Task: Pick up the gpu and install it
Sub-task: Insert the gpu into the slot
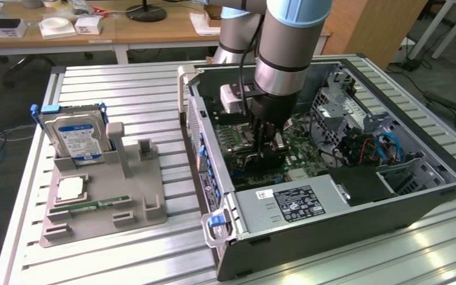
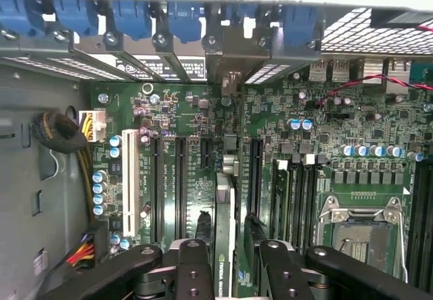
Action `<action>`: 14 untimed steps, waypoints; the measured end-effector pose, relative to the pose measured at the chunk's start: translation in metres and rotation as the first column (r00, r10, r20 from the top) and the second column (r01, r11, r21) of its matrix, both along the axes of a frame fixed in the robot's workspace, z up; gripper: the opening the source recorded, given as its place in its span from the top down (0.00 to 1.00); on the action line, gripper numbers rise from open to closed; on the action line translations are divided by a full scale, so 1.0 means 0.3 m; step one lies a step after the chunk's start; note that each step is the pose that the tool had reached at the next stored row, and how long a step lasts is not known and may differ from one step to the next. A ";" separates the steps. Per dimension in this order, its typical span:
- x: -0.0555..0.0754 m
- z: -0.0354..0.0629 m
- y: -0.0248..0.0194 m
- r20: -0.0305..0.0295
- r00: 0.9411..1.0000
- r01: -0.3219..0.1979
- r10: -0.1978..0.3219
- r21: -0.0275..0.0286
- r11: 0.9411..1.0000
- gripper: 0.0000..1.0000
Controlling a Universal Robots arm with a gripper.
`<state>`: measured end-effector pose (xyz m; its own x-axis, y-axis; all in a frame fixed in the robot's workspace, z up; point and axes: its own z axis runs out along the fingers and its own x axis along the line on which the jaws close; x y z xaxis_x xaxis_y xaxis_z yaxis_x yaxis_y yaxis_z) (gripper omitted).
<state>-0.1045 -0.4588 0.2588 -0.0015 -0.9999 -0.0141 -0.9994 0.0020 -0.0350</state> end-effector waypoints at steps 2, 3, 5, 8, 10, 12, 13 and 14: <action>0.000 0.007 0.000 0.000 1.000 0.000 0.000 0.000 1.000 0.66; 0.000 0.010 0.000 0.001 1.000 0.000 0.000 0.000 1.000 0.66; -0.001 0.017 0.000 0.001 1.000 0.000 0.000 0.000 1.000 0.66; -0.001 0.027 0.000 0.003 1.000 0.000 0.000 0.000 1.000 0.66; -0.001 0.032 0.000 0.003 1.000 0.000 0.000 0.000 1.000 0.66; -0.001 0.032 0.000 0.003 1.000 0.000 0.000 0.000 1.000 0.66; -0.001 0.032 0.000 0.003 1.000 0.000 0.000 0.000 1.000 0.66; -0.001 0.032 0.000 0.003 1.000 0.000 0.000 0.000 1.000 0.66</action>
